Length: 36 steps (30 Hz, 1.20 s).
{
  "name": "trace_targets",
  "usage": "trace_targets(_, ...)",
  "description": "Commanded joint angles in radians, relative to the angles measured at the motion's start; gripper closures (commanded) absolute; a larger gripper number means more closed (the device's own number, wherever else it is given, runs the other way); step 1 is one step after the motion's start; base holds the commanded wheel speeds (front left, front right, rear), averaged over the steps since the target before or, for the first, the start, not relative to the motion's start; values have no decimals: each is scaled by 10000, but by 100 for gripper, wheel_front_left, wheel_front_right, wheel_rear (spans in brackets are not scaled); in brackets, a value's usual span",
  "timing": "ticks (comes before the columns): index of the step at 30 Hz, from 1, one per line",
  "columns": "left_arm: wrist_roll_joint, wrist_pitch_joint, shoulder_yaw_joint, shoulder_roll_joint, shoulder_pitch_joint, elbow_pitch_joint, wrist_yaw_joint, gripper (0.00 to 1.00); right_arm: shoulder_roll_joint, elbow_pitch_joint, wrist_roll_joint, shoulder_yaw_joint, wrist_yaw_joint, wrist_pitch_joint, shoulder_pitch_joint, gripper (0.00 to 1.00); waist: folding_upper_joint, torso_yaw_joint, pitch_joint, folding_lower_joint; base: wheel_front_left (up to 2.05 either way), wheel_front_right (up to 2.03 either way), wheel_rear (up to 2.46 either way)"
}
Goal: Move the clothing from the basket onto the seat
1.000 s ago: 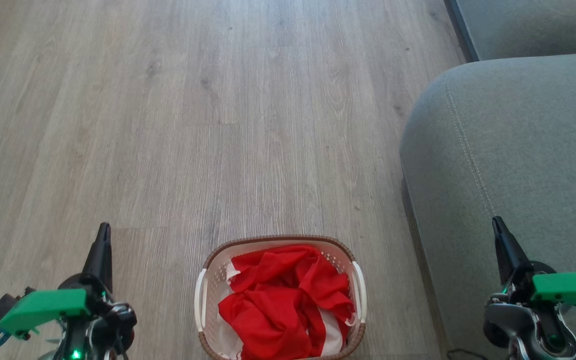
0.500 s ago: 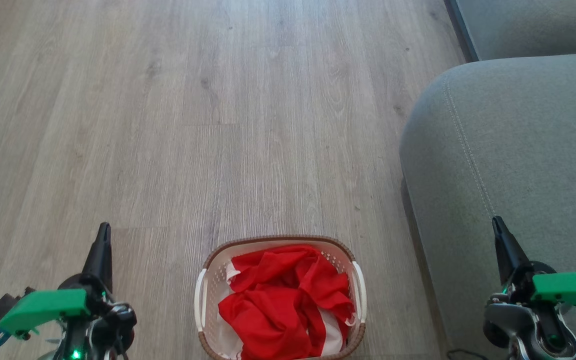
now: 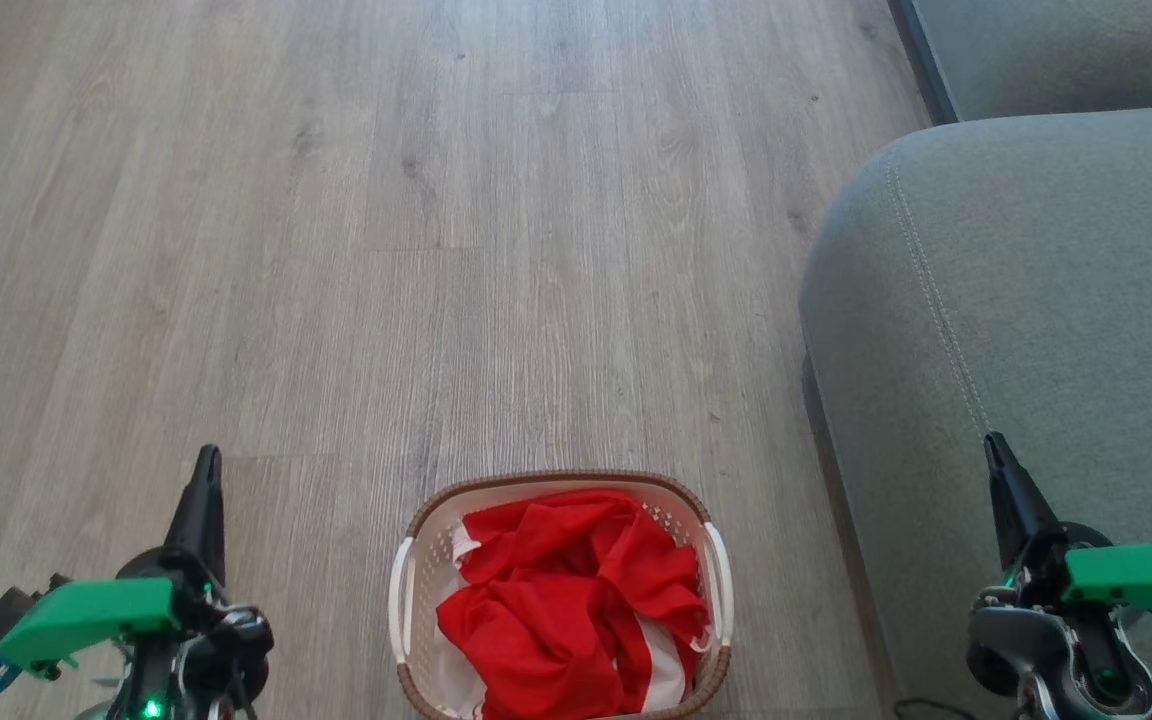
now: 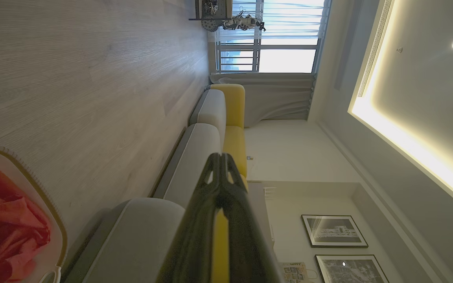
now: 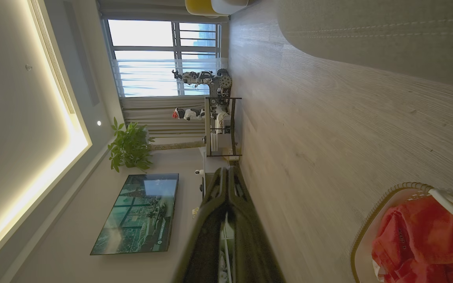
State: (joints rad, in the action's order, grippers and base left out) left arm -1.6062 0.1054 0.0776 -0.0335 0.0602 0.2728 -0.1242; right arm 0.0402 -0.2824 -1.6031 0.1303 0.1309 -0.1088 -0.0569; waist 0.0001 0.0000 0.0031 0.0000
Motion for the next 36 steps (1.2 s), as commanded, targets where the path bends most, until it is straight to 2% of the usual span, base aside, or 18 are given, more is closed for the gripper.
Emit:
trace_targets(1, -28, 75, 358, -167, 479, -278, -65, 100, 100, 375, -58, -169, -2, -41, -511, 100, -1, 0, 0, 0, 0, 0, 0)
trace_targets(10, -28, 75, 358, -167, 479, -278, -65, 100, 100, 375, -58, -169, -2, -41, -511, 100, -1, 0, 0, 0, 0, 0, 0)
trace_targets(11, 0, -1, 0, 0, 0, -1, 0, 0, 0, 1, 0, -1, 0, 0, -1, 0, -1, 0, 0, 0, 0, 0, 0)
trace_targets(15, 4, -27, -41, 74, -249, 452, 11, 0, -59, -487, 6, -77, 0, 18, 232, 0, -1, 0, -1, 0, 0, 0, 0)
trace_targets(27, 260, -377, -193, 51, -401, 83, 74, 0, -43, -347, 240, -429, 0, 372, 218, 0, -1, 0, -33, 0, 0, 0, 0)
trace_targets(36, 1085, -641, -296, 33, -460, -349, 374, 0, -32, -125, 970, -532, 0, 639, 210, 0, -1, 4, -49, 0, 0, 0, 0)
